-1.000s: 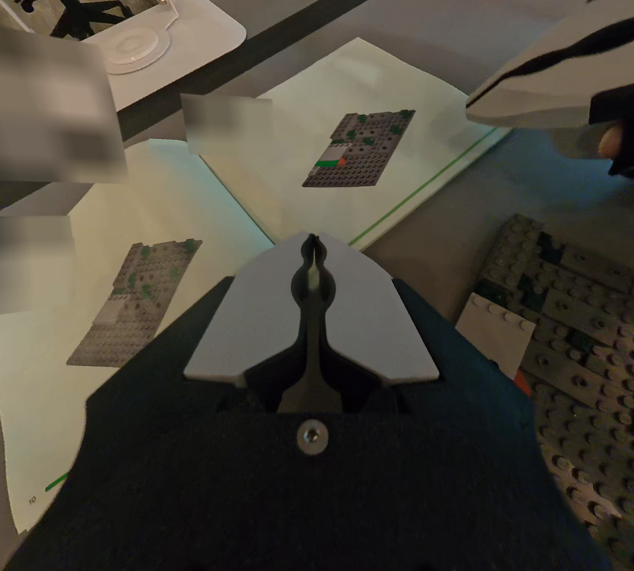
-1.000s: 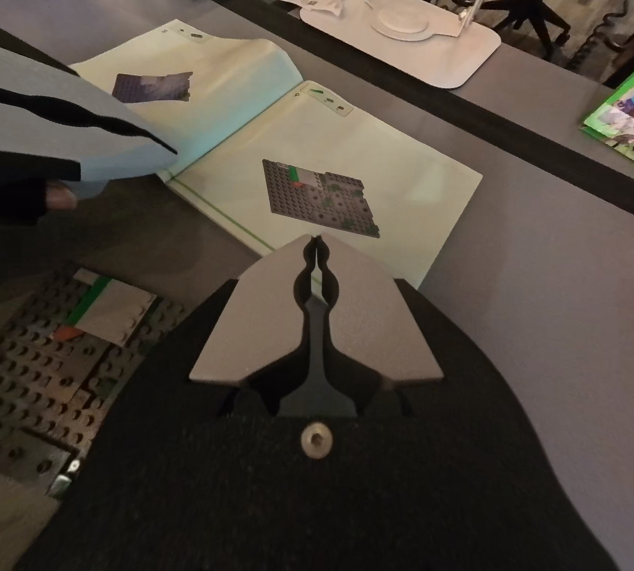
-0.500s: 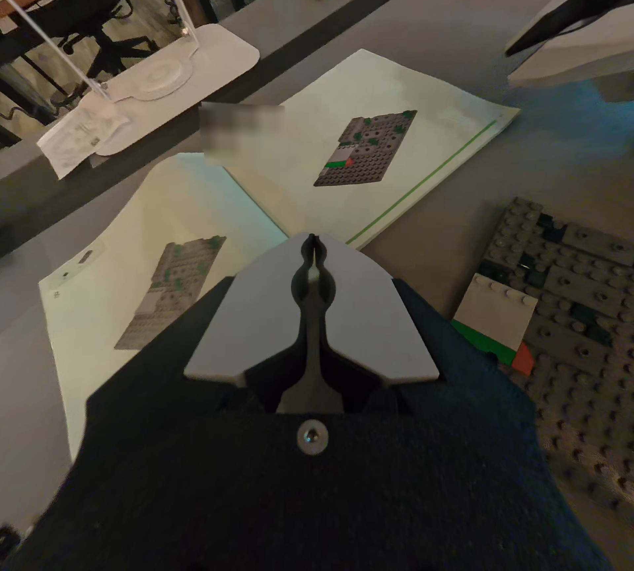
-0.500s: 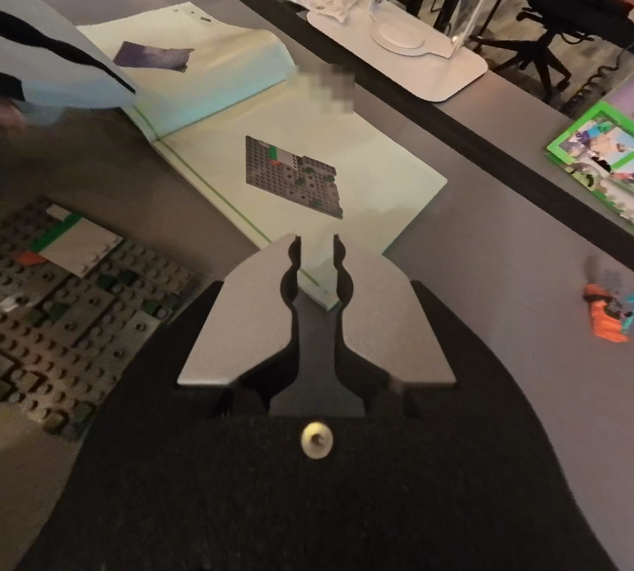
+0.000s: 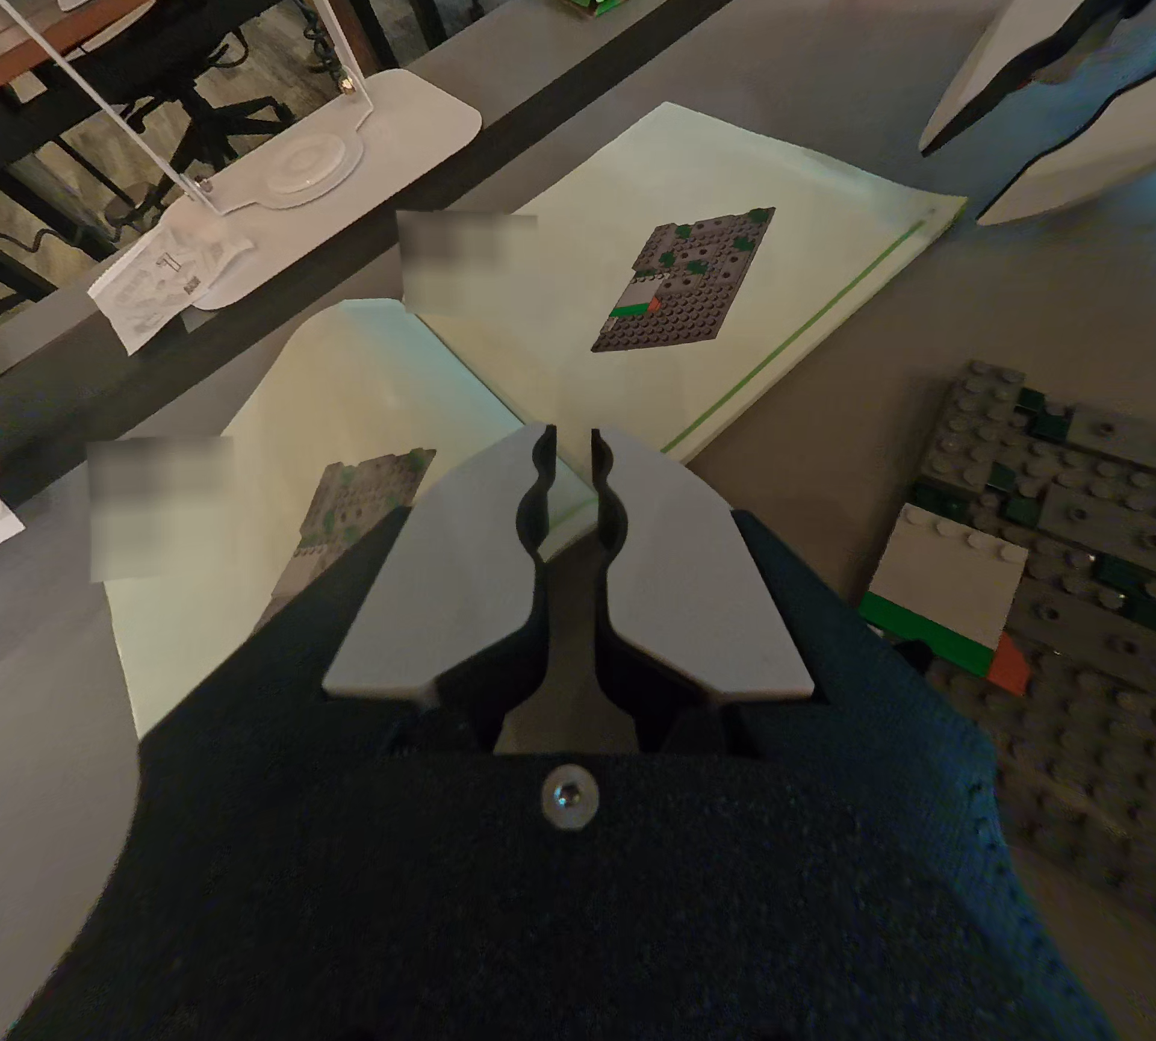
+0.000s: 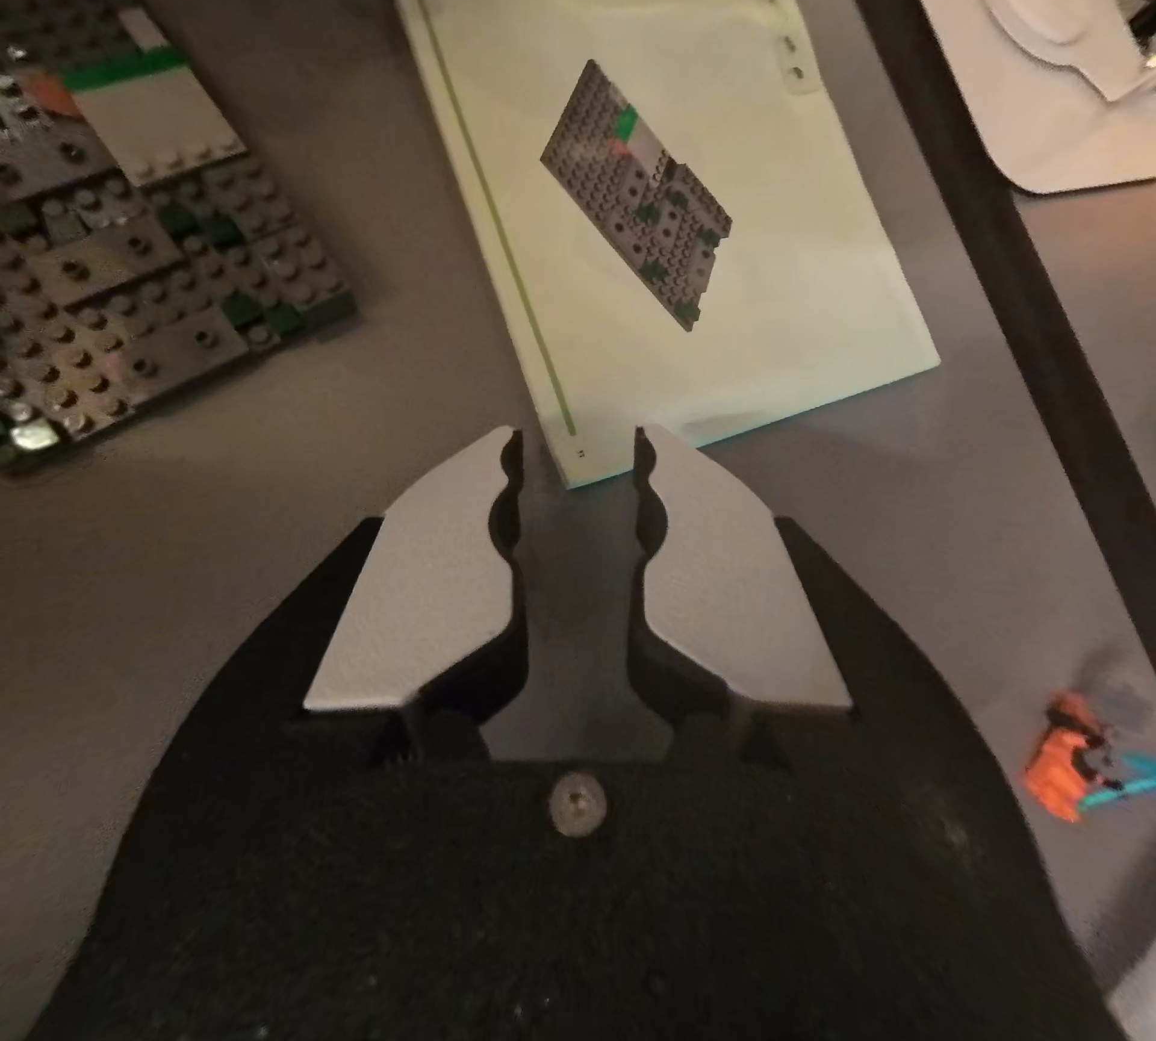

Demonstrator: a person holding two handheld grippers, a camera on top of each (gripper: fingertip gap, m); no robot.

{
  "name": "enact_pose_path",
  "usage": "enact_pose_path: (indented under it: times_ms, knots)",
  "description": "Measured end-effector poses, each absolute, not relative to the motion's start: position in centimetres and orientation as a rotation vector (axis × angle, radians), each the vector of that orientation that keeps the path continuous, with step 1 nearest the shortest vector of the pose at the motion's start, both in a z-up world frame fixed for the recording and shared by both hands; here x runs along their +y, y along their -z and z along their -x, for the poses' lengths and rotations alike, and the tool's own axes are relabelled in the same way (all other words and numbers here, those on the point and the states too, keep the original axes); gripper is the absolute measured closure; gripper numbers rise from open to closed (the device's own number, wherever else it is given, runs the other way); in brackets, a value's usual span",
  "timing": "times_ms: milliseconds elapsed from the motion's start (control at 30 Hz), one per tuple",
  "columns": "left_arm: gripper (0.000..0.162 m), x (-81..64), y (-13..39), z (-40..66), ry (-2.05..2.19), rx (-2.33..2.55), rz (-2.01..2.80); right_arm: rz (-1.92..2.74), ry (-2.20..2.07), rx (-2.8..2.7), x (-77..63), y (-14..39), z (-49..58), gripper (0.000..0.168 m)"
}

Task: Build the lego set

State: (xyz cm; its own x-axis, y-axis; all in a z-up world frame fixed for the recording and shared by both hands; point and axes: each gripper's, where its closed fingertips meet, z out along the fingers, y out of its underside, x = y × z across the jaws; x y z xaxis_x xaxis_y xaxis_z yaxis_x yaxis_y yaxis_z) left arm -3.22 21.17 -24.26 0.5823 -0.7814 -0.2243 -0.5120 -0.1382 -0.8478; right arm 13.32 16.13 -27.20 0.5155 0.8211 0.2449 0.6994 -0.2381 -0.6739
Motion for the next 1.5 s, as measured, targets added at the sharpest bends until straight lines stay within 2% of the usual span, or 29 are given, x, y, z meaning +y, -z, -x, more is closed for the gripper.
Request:
enact_pose_path:
  times_ms: [433, 667, 867, 967, 1300, 1500]
  knots:
    - [0.154, 21.0, 25.3, 2.8, 0.370, 1.075, 1.827, 1.968, -0.315, -1.666, 16.8, 28.6, -13.4, 0.142]
    - [0.154, 20.9, 25.5, 2.8, 0.400, 1.082, 1.826, 1.995, -0.484, -1.703, 16.8, 28.2, -13.6, 0.157]
    - [0.154, 20.7, 25.7, 2.6, 0.419, 1.096, 1.829, 2.032, -0.624, -1.735, 16.7, 27.7, -13.6, 0.162]
    - [0.154, 20.6, 25.7, 2.5, 0.422, 1.100, 1.827, 2.050, -0.677, -1.749, 16.8, 27.6, -13.6, 0.162]
    - [0.155, 20.6, 25.8, 2.6, 0.427, 1.102, 1.826, 2.015, -0.560, -1.853, 16.7, 28.5, -13.6, 0.144]
    - [0.155, 20.5, 25.9, 2.5, 0.425, 1.111, 1.823, 2.018, -0.554, -1.850, 17.3, 28.6, -14.0, 0.157]
